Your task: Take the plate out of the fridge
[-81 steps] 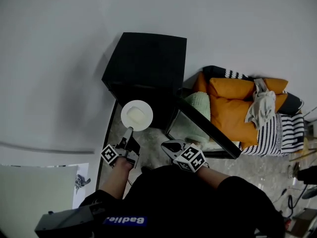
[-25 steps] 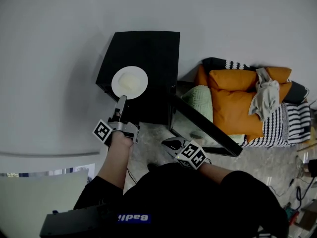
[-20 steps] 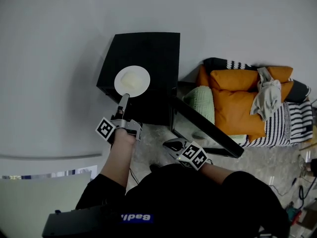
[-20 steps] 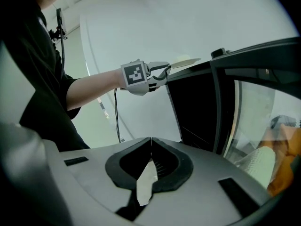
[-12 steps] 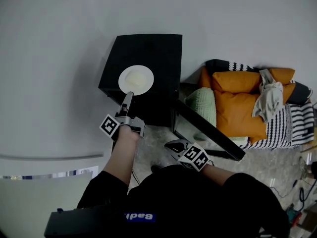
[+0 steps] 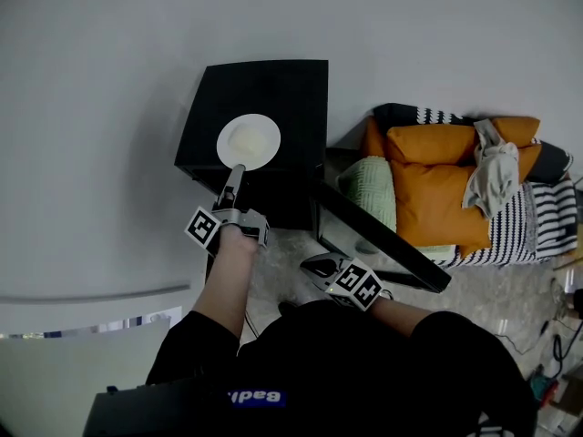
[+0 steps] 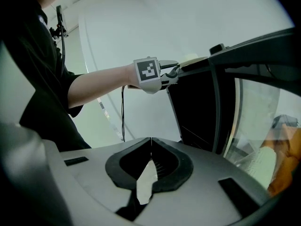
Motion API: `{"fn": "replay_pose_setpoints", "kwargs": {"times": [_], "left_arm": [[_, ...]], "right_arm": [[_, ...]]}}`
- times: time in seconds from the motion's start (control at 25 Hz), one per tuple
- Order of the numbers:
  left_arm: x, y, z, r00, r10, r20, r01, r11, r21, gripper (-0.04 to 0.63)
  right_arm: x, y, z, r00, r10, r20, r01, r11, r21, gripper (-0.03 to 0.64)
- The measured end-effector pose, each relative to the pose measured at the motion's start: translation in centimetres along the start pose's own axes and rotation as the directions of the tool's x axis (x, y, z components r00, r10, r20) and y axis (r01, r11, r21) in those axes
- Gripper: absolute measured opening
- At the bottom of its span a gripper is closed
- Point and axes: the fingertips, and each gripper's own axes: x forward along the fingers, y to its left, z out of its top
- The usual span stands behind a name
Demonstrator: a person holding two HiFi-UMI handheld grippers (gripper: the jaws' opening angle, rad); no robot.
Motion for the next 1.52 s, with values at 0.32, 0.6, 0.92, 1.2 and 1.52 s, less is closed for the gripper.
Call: {"fn": "replay_pose_setpoints", "kwargs": {"times": [0.32,0.6,0.92,1.2,1.52], "left_arm": [[0.3,0.4,-0.4,1.000,-0.019,-0.018,0.018,0.999,-0.038,0.020],[0.4,0.7,-0.5,0.998,-0.010,-0.054,0.011,1.000,0.011,0.040],[-0.4,0.8,-1.0,0.995,-0.018,-0.094,0.022,0.999,0.042,0.084],[-3.0,0.0,-1.2,0.992,-0.034,-0.119,0.044,0.995,0.084,0.092],[-7.1,-1.9,-2.1,0.986,-0.033,-0.165,0.064,0.981,0.185,0.092]], "right_arm": [[0.1,-0.2,-0.4,1.000,0.001,-0.020,-0.001,1.000,-0.006,0.011],[0.2,0.0,-0.4,0.999,-0.016,-0.032,0.015,1.000,-0.028,0.011],[0.2,0.4,-0.6,0.999,-0.027,-0.039,0.026,0.999,-0.024,0.012],[0.3,0.8,-0.7,0.999,-0.022,-0.046,0.020,0.999,-0.031,0.012],[0.4,1.5,-0.5,0.999,-0.023,-0.037,0.021,0.999,-0.031,0.012]]}}
